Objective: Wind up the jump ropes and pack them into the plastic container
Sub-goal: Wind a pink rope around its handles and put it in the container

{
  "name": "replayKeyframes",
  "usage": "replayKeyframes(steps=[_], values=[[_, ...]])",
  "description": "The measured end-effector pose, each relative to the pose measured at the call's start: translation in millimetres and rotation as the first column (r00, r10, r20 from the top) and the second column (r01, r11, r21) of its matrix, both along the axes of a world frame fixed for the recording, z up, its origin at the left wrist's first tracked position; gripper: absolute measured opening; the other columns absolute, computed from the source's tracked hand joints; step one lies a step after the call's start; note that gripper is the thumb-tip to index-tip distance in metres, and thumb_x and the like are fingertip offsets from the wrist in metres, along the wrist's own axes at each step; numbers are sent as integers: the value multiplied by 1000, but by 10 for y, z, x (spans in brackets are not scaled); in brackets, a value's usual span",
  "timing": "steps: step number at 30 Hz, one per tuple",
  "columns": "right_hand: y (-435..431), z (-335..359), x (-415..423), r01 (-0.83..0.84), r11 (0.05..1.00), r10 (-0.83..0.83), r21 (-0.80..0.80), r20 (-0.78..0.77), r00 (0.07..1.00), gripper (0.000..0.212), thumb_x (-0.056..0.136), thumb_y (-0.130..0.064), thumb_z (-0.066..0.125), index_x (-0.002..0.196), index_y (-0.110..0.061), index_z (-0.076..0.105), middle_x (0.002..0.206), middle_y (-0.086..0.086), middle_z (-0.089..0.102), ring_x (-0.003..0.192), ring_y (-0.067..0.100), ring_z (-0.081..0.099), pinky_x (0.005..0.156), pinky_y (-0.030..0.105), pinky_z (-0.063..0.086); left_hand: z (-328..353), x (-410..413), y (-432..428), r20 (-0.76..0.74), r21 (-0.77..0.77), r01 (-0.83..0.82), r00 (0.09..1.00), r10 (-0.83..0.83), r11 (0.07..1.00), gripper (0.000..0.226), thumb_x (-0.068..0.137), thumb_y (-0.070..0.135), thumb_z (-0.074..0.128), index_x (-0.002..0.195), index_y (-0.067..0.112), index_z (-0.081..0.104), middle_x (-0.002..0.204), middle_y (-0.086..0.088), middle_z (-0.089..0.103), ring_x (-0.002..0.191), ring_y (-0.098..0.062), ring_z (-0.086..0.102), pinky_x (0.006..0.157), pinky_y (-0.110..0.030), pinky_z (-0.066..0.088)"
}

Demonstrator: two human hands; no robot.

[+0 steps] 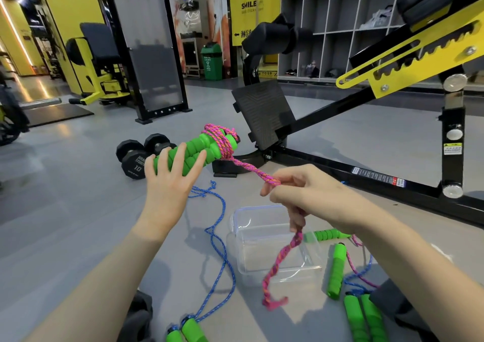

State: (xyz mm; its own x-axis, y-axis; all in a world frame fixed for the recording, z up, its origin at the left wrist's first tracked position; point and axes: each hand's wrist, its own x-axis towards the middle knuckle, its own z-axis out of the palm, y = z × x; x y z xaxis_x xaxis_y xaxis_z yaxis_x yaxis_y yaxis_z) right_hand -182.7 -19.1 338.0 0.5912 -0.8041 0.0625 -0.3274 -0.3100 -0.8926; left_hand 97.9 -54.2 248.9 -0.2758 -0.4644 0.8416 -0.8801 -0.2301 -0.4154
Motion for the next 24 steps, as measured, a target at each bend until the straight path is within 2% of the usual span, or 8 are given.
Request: replayKeyframes(steps=[3, 7, 10, 14, 17, 19, 21, 24], values=[[29, 61, -42, -15, 1000, 14, 18, 56, 998, 12, 85, 4, 52, 83, -1, 63, 55, 2, 55, 37, 15, 38, 45, 27, 39, -9, 34, -1, 7, 4, -25, 1000, 25, 1000, 69, 70, -10, 30, 132, 13, 49, 124, -28, 54, 100, -45, 53, 86, -56, 41], [37, 173, -143, -53, 990, 34, 130, 144, 989, 10, 91, -5, 54, 92, -1, 64, 48, 4, 45, 34, 11, 34, 53, 32, 56, -13, 117, 20, -13, 20, -82, 997, 83, 996, 65, 76, -9, 23, 130, 13, 53, 122, -28, 54, 99, -46, 54, 84, -56, 41], [42, 233, -214, -33, 993, 26, 112, 60, 998, 16, 92, -15, 55, 94, -1, 63, 47, 5, 43, 33, 11, 32, 59, 35, 58, -37, 142, 28, -5, 33, -96, 995, 96, 995, 65, 75, -9, 24, 129, 12, 54, 121, -28, 55, 97, -46, 53, 83, -57, 42], [65, 295, -285, 10, 997, -20, -78, -126, 992, 22, 90, -26, 58, 81, -6, 63, 49, 2, 38, 37, 13, 32, 42, 20, 39, -68, 130, 2, 15, 59, -89, 996, 88, 994, 68, 68, -9, 29, 129, 12, 51, 121, -28, 55, 94, -45, 54, 82, -56, 41], [59, 313, -329, -37, 956, -31, -289, -228, 973, 32, 85, -36, 57, 82, -5, 61, 56, 11, 43, 51, 15, 34, 50, 29, 31, -77, 111, -31, 45, 84, -75, 996, 71, 994, 72, 62, -9, 36, 129, 14, 48, 121, -28, 54, 94, -44, 53, 82, -55, 40], [53, 318, -345, -60, 860, -64, -507, -223, 973, 31, 86, -37, 53, 78, -7, 61, 61, 14, 50, 54, 10, 36, 53, 34, 33, -82, 78, -44, 80, 104, -53, 996, 45, 993, 73, 62, -10, 37, 130, 14, 48, 120, -27, 55, 94, -45, 54, 82, -55, 41], [56, 329, -344, -58, 709, -95, -703, -177, 980, 32, 91, -34, 53, 74, -8, 60, 54, 4, 45, 52, 10, 34, 51, 26, 30, -82, 10, -50, 121, 133, -11, 993, -5, 991, 70, 64, -10, 34, 129, 13, 47, 119, -27, 56, 94, -45, 55, 82, -55, 42], [26, 337, -342, 4, 559, -113, -829, -72, 991, 24, 91, -27, 52, 82, -9, 64, 56, -1, 50, 55, 15, 41, 51, 22, 31, -80, -144, -45, 179, 195, 69, 978, -105, 978, 70, 64, -9, 35, 128, 16, 47, 118, -25, 57, 94, -43, 56, 83, -53, 42]])
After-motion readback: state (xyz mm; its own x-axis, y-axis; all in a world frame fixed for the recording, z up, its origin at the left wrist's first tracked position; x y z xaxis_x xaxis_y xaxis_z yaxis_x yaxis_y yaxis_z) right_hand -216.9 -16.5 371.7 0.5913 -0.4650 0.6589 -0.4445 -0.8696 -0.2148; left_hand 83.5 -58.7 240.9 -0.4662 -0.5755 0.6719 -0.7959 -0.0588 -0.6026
